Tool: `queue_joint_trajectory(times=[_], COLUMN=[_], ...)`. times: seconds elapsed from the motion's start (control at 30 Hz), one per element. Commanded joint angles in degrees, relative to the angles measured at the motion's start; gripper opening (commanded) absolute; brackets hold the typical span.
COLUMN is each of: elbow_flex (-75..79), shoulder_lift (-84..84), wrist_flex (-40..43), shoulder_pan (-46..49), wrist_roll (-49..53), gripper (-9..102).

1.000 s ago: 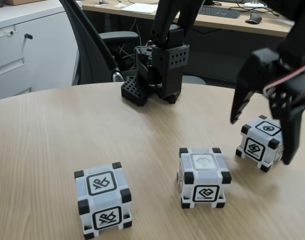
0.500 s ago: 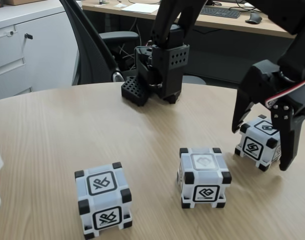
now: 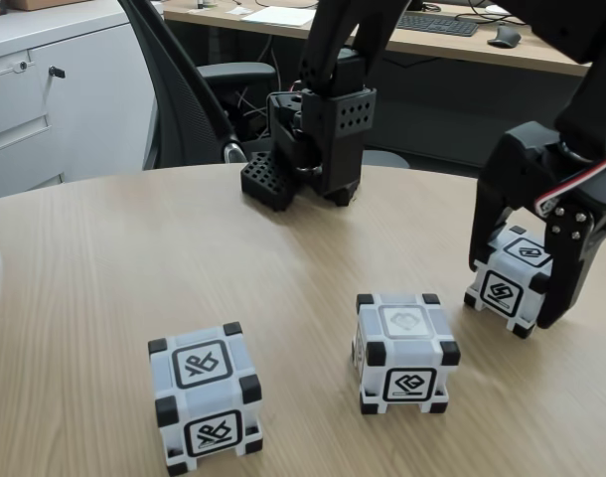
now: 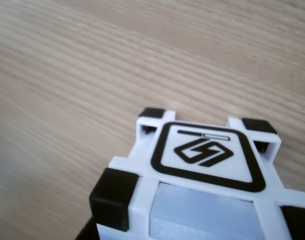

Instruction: Stack cubes from left to right.

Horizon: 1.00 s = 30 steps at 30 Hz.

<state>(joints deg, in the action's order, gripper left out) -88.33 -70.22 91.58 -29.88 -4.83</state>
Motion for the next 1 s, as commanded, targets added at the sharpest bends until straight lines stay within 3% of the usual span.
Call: queue_joint_trajectory(times=[0.0,0.97], elbow_flex=[1.3,1.2], shoulder_lift=[-1.1,-28.6], wrist_flex=[-0.6,3.6], shoulder_pan=[-0.4,4.1], wrist_roll=[-1.1,-9.0], gripper=[4,0])
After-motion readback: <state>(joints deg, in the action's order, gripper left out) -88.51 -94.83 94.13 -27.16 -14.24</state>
